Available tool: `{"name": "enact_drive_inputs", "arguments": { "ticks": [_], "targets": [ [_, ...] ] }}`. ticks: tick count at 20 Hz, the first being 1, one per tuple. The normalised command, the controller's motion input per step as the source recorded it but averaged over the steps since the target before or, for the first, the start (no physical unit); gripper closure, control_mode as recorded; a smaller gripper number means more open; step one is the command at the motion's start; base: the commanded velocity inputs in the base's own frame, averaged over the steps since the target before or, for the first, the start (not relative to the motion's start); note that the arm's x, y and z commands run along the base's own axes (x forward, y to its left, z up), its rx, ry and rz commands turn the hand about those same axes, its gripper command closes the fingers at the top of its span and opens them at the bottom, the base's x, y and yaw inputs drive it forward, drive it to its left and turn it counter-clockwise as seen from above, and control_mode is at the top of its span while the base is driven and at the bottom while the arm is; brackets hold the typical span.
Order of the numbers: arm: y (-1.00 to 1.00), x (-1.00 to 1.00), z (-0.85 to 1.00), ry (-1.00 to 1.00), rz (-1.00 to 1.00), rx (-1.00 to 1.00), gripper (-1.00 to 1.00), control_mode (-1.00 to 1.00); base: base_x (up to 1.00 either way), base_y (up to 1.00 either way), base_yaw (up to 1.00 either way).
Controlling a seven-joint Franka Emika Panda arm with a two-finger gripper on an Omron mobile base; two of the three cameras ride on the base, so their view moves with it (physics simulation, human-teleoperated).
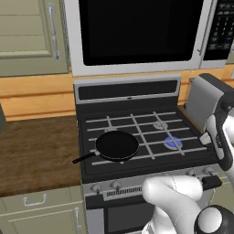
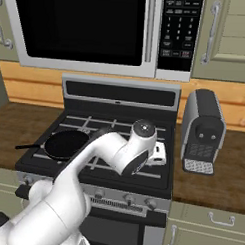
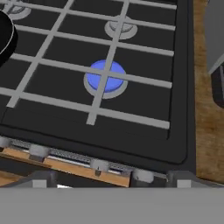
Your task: Turn off the front right burner of the stove.
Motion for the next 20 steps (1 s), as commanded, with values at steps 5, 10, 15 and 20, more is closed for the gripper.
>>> {"name": "enact_drive_inputs", "arguments": {
  "ticks": [5,10,15,20],
  "targets": [
    [-0.12,-0.08,-0.25,-0.32,0.08,0.00,-1.00,-1.00,0.00,0.00,0.00],
    [-0.17,-0.06,-0.16,-0.19,0.03,-0.02,-1.00,-1.00,0.00,0.00,0.00],
    [-0.32,-0.12,-0.41,-0.21,0.02,-0.16,-1.00,-1.00,0.00,0.00,0.00],
    [-0.36,-0.10,-0.66,-0.38,0.05,-0.23,-1.00,-1.00,0.00,0.00,0.00]
  ]
}}
